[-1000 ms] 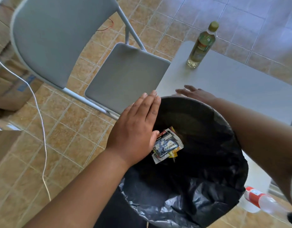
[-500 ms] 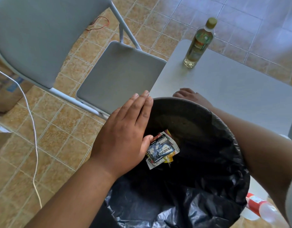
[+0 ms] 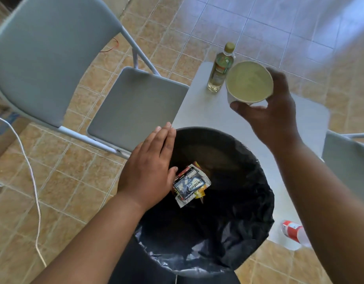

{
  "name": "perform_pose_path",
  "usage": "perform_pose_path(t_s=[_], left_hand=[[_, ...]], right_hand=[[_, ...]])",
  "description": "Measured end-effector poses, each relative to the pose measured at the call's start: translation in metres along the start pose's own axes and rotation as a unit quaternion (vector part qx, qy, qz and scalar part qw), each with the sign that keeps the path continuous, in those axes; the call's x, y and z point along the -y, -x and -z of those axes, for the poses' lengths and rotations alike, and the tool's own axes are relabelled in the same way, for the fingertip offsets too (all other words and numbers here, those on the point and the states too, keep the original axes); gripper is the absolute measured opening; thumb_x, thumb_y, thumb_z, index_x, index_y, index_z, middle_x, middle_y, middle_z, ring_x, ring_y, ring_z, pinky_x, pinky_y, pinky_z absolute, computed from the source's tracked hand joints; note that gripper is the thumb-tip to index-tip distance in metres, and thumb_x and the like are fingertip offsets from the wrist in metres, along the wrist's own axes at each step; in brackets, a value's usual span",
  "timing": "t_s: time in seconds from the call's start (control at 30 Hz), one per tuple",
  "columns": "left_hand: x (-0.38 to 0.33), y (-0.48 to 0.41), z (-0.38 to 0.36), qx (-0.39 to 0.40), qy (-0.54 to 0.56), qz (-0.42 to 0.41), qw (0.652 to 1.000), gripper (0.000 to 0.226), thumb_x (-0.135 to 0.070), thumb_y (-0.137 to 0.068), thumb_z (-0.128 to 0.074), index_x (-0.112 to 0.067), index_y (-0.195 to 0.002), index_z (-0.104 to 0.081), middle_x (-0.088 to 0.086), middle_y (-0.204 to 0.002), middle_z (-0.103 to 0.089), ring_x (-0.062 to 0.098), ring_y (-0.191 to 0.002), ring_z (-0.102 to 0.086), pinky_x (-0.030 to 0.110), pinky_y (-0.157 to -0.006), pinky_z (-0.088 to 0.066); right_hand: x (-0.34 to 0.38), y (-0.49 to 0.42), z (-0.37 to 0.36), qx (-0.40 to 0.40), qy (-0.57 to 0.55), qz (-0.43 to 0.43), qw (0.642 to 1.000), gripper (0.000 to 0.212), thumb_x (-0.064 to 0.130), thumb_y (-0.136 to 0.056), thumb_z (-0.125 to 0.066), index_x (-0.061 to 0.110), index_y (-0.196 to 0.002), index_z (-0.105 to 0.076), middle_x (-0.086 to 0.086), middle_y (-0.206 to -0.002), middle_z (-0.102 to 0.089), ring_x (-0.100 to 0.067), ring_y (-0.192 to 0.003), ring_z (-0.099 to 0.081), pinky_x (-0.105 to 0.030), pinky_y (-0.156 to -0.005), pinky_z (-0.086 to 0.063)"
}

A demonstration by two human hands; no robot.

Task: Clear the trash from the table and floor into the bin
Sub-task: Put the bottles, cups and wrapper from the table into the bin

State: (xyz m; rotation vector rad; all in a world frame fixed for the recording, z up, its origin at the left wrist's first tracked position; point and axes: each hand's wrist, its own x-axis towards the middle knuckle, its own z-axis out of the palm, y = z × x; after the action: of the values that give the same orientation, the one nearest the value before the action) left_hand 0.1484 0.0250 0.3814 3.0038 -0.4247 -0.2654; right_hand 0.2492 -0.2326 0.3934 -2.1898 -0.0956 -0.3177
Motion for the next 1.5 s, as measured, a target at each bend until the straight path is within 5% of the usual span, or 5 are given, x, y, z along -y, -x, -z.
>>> perform_pose_path(t_s=[0.17,0.47,0.87,1.13,1.5], left_hand=[[0.001,0.000,0.001,0.009,0.013,-0.002,1.000,0.085,-0.033,-0.080,-0.062,-0.008,-0.151,-0.020,0.009,-0.157,-0.025,0.027,-0.142,-0.029,0.037,-0.111,-0.029],[0.003,-0.006,0.003,-0.016,0.070,-0.002,0.997,0.070,-0.017,-0.081,-0.061,-0.009,-0.145,-0.034,0.009,-0.150,-0.039,0.028,-0.137,-0.038,0.042,-0.106,-0.036],[-0.003,-0.053,0.000,-0.015,0.032,-0.049,0.998,0.064,-0.042,-0.087,-0.056,-0.017,-0.142,-0.036,0.007,-0.148,-0.042,0.027,-0.139,-0.036,0.043,-0.110,-0.032],[-0.001,-0.052,-0.009,-0.030,0.036,-0.049,0.998,0.069,-0.045,-0.082,-0.059,-0.016,-0.142,-0.040,0.004,-0.144,-0.047,0.026,-0.135,-0.042,0.043,-0.108,-0.036],[-0.003,-0.053,-0.012,-0.037,0.038,-0.046,0.997,0.067,-0.046,-0.084,-0.046,-0.016,-0.143,-0.037,0.005,-0.148,-0.043,0.025,-0.139,-0.037,0.044,-0.111,-0.034]], right_hand=[[0.071,0.067,0.020,0.118,-0.138,-0.031,0.983,0.085,0.043,-0.061,-0.085,0.029,-0.131,-0.040,0.017,-0.124,-0.055,-0.013,-0.114,-0.060,-0.033,-0.081,-0.058],[0.063,0.134,0.000,0.380,0.171,-0.033,0.909,0.097,0.046,-0.075,-0.076,0.049,-0.146,-0.009,0.021,-0.150,-0.024,-0.008,-0.135,-0.030,-0.025,-0.107,-0.035],[0.023,-0.067,-0.039,0.023,0.133,0.015,0.991,0.032,0.027,-0.084,-0.067,0.011,-0.111,-0.066,-0.008,-0.106,-0.069,-0.023,-0.090,-0.066,-0.037,-0.080,-0.055],[-0.050,-0.174,-0.090,0.200,0.412,-0.083,0.885,0.059,0.014,-0.089,-0.059,0.013,-0.142,-0.033,-0.012,-0.153,-0.027,-0.037,-0.132,-0.037,-0.047,-0.097,-0.043],[-0.075,-0.147,-0.098,0.168,0.416,-0.007,0.894,0.028,0.013,-0.088,-0.064,0.006,-0.113,-0.054,-0.016,-0.107,-0.053,-0.043,-0.092,-0.062,-0.042,-0.067,-0.051]])
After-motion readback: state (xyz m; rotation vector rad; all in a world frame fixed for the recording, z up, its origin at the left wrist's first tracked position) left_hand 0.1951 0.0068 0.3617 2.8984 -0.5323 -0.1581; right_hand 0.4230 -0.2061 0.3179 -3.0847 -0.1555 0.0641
